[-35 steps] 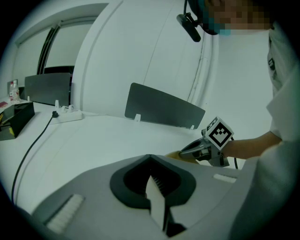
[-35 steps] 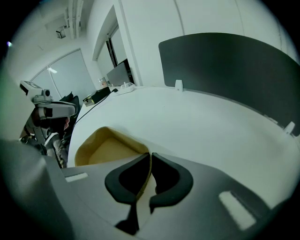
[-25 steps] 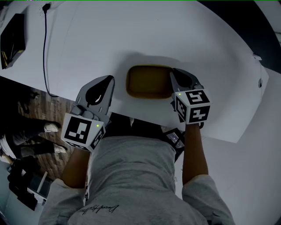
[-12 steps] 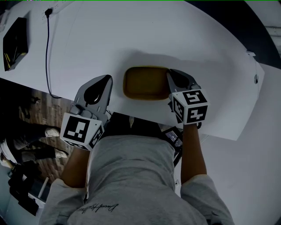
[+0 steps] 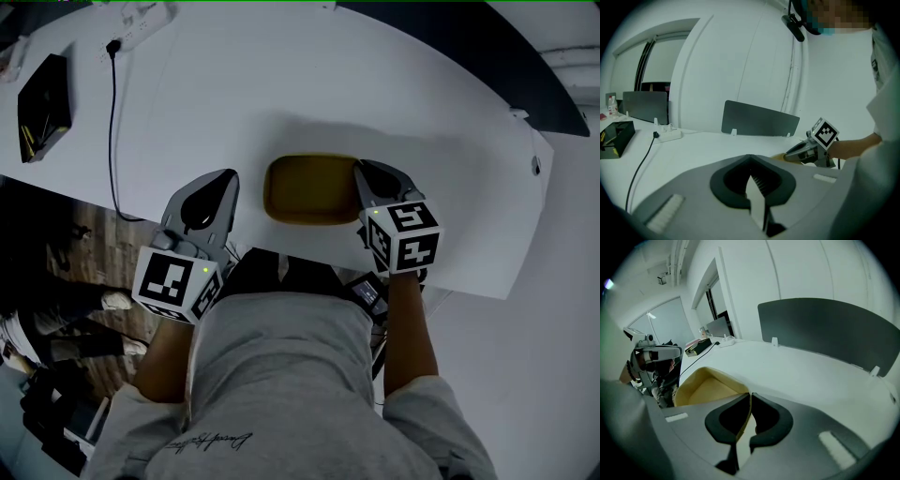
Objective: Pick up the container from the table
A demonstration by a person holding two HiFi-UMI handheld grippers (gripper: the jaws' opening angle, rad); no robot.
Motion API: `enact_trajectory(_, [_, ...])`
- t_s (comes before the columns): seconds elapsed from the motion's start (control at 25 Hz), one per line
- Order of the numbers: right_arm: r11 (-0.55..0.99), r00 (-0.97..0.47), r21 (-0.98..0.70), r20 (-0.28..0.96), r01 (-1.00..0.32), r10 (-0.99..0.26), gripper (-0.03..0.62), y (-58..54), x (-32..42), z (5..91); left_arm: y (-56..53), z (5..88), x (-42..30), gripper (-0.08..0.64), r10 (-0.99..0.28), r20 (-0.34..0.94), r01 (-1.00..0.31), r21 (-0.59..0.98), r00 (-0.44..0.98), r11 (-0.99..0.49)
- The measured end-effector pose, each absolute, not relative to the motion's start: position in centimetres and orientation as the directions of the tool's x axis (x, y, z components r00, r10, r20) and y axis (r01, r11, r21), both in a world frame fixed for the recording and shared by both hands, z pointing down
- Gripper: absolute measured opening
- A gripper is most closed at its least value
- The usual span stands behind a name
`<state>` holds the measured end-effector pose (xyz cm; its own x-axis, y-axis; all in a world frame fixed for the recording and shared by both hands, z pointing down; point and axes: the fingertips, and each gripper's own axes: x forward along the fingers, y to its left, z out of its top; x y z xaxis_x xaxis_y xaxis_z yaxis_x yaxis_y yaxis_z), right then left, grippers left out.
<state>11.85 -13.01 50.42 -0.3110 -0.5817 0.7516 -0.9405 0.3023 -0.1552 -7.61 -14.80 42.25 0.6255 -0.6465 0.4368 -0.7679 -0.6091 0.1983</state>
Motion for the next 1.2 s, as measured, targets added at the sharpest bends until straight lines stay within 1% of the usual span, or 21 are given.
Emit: enact_trajectory(1.2, [0.318,-0.298,-0.109,0.706,-0.942,-0.643,0.031,-10.5,13.0,42.0,-13.5,36.7,-7.5,-0.003,-0.681,0.358,-0.762,0.168,0.638,-0.625])
